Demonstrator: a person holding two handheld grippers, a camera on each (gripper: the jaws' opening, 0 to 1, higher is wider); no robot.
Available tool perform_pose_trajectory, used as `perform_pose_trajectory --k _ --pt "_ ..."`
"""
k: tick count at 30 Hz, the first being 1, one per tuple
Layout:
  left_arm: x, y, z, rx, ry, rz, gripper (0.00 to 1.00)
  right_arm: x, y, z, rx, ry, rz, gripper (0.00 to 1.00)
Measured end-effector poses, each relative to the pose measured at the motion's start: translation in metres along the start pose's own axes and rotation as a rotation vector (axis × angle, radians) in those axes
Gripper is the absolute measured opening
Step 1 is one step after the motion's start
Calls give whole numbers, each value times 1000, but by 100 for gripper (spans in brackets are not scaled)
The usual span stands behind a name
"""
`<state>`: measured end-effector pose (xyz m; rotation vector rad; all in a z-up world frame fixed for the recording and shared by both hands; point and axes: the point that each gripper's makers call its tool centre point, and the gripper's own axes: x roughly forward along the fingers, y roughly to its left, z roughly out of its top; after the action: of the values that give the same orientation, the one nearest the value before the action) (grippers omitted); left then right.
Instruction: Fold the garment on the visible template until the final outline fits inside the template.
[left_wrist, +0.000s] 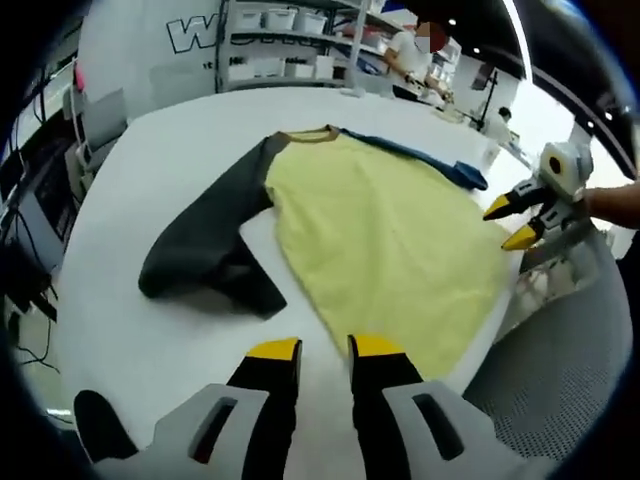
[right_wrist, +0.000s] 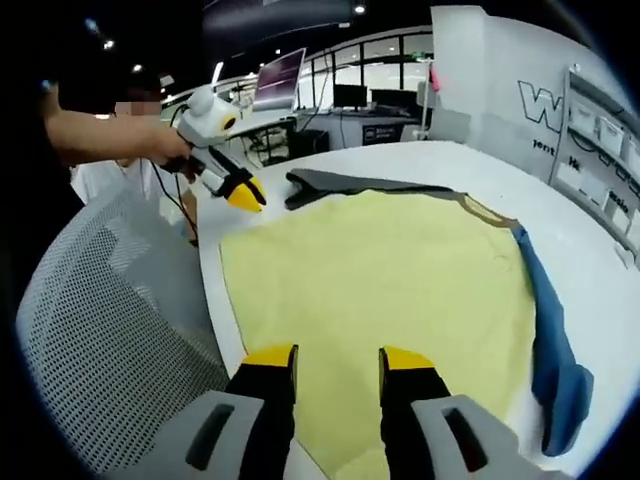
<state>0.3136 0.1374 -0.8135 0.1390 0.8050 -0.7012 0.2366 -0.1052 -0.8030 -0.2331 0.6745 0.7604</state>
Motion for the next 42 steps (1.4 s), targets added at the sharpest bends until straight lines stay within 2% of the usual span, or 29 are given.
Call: perform_pose_trajectory --k 8,13,14,23,27,30,35,42 --pt "-1 14 11 -10 -51 78 36 -16 -34 1 76 -46 -112 45" --pt "-1 19 17 -25 -71 99 38 -29 -58 -2 101 -61 -190 50" --pt "-2 18 20 -25 -81 98 39 -34 -67 -1 116 -79 -222 51" --pt "-5 0 44 13 -162 38 51 -65 -122 -12 186 -94 -387 54" --pt "-11 -9 57 30 -204 23 59 -79 -148 -24 167 -57 -482 52" --pt "-13 -12 62 29 -211 16 64 -86 -163 -31 181 -49 -521 50" --pt "-18 -21 67 47 -218 1 69 -85 -172 -43 137 -2 -521 45" --pt "-23 -35 70 70 -224 -28 75 -68 -175 -41 49 30 -477 39"
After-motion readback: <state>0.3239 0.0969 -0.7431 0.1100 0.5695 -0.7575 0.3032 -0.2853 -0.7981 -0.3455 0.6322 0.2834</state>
